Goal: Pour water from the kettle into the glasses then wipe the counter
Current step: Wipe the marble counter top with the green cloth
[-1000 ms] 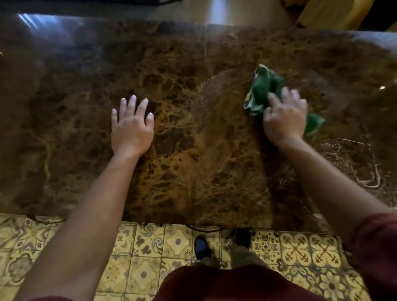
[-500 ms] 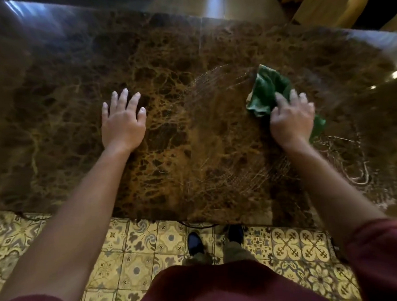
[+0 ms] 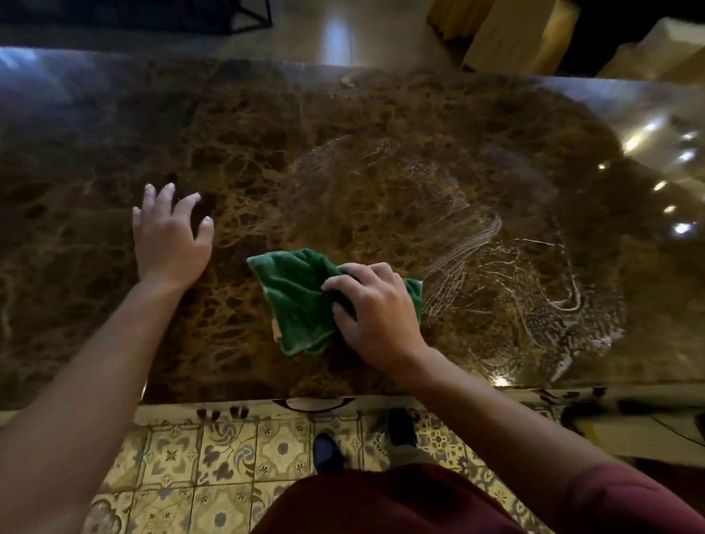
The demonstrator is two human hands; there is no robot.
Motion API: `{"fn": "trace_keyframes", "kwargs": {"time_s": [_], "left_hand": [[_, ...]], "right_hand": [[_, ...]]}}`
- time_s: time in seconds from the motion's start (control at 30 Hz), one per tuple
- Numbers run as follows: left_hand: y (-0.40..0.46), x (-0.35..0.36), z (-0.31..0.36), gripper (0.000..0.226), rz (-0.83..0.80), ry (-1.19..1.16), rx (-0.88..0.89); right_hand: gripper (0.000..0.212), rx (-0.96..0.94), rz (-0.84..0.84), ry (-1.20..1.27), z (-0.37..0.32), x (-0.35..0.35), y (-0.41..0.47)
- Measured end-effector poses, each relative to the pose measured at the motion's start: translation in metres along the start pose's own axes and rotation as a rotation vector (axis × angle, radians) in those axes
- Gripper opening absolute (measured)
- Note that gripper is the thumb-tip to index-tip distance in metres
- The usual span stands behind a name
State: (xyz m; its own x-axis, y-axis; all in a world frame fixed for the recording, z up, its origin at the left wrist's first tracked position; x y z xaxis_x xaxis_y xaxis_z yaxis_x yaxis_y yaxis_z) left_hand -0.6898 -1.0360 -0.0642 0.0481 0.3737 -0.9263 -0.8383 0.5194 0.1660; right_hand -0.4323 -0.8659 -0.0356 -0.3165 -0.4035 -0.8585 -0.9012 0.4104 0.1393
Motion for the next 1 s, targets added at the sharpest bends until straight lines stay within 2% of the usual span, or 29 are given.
{"fn": "trace_keyframes", "kwargs": {"time_s": [0.07,0.13,0.27,0.3,0.37,0.43,0.5,0.57,0.63,0.7,0.83,0.9,1.0], "left_hand": [[-0.007,-0.016,0.031,0.044,0.065,-0.084,0.091],[-0.020,-0.029,0.081,0.040,0.015,-0.283,0.199],[-0.059,-0.026,0.202,0.050,-0.427,-0.724,0.360],[-0.065,-0.024,0.225,0.047,-0.502,-0.819,0.369],[-0.066,-0.022,0.259,0.031,-0.522,-0.927,0.345],[-0.062,-0.027,0.288,0.020,-0.460,-0.957,0.331],[-0.059,-0.034,0.317,0.019,-0.394,-0.974,0.348],[-0.058,-0.040,0.347,0.021,-0.368,-0.971,0.419],[-0.062,-0.043,0.379,0.029,-0.386,-0.922,0.521],[-0.069,-0.046,0.409,0.036,-0.417,-0.892,0.589],[-0.073,-0.055,0.453,0.034,-0.446,-0.936,0.616],[-0.072,-0.061,0.473,0.029,-0.427,-0.959,0.628],[-0.072,-0.066,0.505,0.023,-0.408,-0.918,0.655]], "right_hand": [[0.024,0.068,0.024,0.161,0.007,-0.022,0.005],[0.021,0.128,0.022,0.333,0.018,-0.050,0.012],[0.029,0.099,-0.083,0.683,0.030,-0.112,0.013],[0.031,0.076,-0.074,0.745,0.034,-0.129,0.010],[0.034,0.053,-0.025,0.825,0.047,-0.157,0.003],[0.038,0.069,0.024,0.880,0.070,-0.175,-0.004],[0.047,0.122,0.005,0.964,0.097,-0.184,-0.010],[0.061,0.182,-0.081,1.007,0.123,-0.186,-0.018],[0.071,0.206,-0.189,0.922,0.145,-0.190,-0.026],[0.066,0.203,-0.270,0.825,0.162,-0.198,-0.035],[0.034,0.126,-0.298,0.778,0.183,-0.226,-0.045],[0.039,0.097,-0.271,0.768,0.195,-0.238,-0.045],[0.061,0.112,-0.293,0.885,0.201,-0.243,-0.051]]}}
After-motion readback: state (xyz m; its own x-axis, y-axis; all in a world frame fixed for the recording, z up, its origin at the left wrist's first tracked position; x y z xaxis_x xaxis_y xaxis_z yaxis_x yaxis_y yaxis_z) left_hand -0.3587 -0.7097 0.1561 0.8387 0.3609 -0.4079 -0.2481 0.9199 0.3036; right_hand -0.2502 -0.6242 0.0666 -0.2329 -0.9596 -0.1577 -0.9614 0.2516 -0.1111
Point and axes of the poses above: each hand's wrist, its own y-axis towards the middle knuckle, its own x-axis out of the palm, z = x × y, the point moved 9 cm from there along y, towards the middle knuckle, and after that the axes turned 6 degrees about x, right-handed, at the moved point
